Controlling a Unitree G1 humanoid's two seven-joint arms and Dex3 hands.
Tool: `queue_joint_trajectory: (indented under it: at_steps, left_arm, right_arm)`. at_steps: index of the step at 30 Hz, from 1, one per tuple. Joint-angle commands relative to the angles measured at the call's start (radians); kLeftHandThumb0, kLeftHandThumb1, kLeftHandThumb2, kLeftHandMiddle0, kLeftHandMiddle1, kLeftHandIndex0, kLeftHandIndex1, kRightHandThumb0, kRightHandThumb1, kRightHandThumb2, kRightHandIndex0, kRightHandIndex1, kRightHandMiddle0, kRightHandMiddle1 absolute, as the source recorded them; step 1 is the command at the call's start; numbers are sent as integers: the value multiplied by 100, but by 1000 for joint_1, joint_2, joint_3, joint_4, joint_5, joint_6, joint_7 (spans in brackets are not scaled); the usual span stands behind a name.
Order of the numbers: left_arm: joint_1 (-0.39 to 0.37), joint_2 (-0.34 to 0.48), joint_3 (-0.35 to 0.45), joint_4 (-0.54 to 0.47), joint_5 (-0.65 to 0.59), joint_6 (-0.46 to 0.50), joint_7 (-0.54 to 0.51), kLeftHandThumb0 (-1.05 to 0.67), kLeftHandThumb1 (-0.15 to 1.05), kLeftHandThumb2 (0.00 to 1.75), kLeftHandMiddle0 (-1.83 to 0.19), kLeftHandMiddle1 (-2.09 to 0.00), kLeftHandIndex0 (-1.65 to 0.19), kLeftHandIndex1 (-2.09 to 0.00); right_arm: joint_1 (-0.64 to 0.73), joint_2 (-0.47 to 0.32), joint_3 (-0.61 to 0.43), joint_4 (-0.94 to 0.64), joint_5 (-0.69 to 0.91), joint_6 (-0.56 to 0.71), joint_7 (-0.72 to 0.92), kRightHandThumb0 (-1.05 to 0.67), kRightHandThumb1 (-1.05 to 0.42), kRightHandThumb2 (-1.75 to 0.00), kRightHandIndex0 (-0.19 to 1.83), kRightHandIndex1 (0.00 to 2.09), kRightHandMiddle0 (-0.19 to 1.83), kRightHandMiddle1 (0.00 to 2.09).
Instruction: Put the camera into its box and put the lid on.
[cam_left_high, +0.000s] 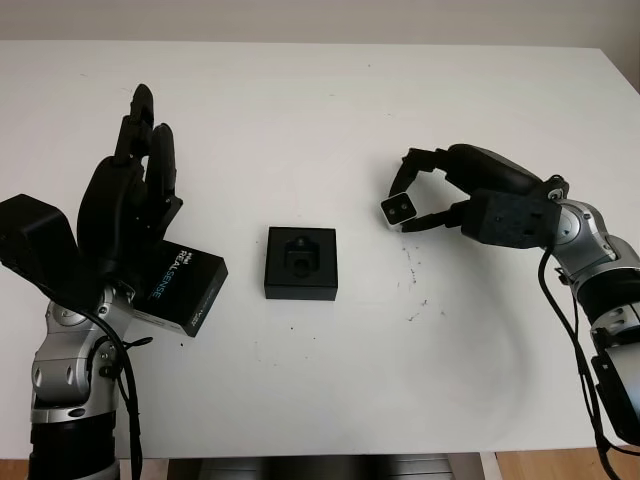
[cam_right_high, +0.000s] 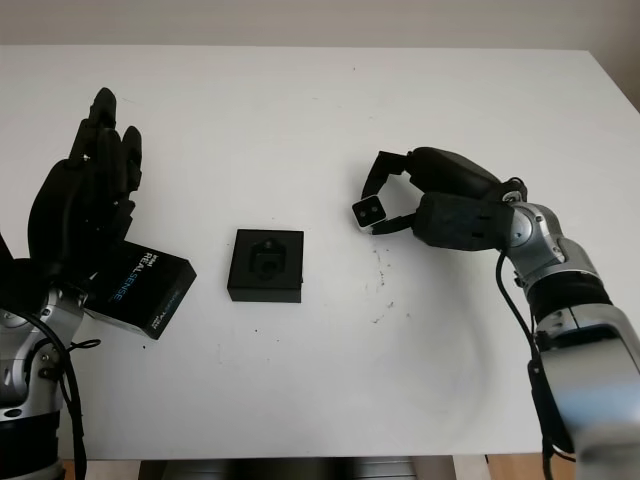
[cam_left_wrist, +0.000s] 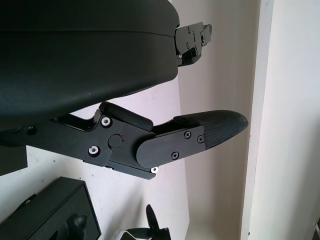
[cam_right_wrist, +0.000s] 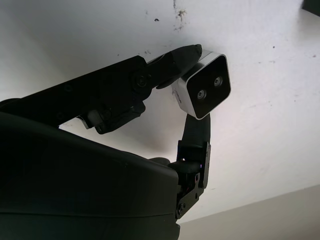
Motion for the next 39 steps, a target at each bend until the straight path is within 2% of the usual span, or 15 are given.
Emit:
queue_joint_trajectory:
  at_steps: [1,16,21,28,34,39]
  left_arm:
    - [2,1,-4,-12,5,4,4,-71,105,66,19,0,19,0]
    - [12,-7,-7,-17,4,6,12,-71,105,67,19,0,19,0]
    - [10,-7,-6,-15,6,12,16,-71,105,67,19,0,19,0]
    - [15,0,-4,-12,5,8,8,-70,105,68,19,0,19,0]
    - [13,-2,-1,-9,4,5,3,-70,105,67,19,0,19,0]
    - [11,-1,-2,-7,6,7,4,-70,105,67,19,0,19,0]
  right_arm:
    - [17,7,-27,-11,31,8,13,-46,-97,-5,17,10,33,150]
    - [110,73,-127,-133,180,34,63,-47,-100,-6,16,7,30,154]
    - [156,108,-157,-210,222,52,52,-46,-100,-6,17,6,30,153]
    - [189,179,-210,-240,307,48,59,-48,-100,-5,19,7,33,156]
    - [250,271,-268,-361,466,148,126,-47,-102,-6,15,5,28,159]
    - [317,359,-296,-530,596,317,149,-45,-103,-6,13,4,22,167]
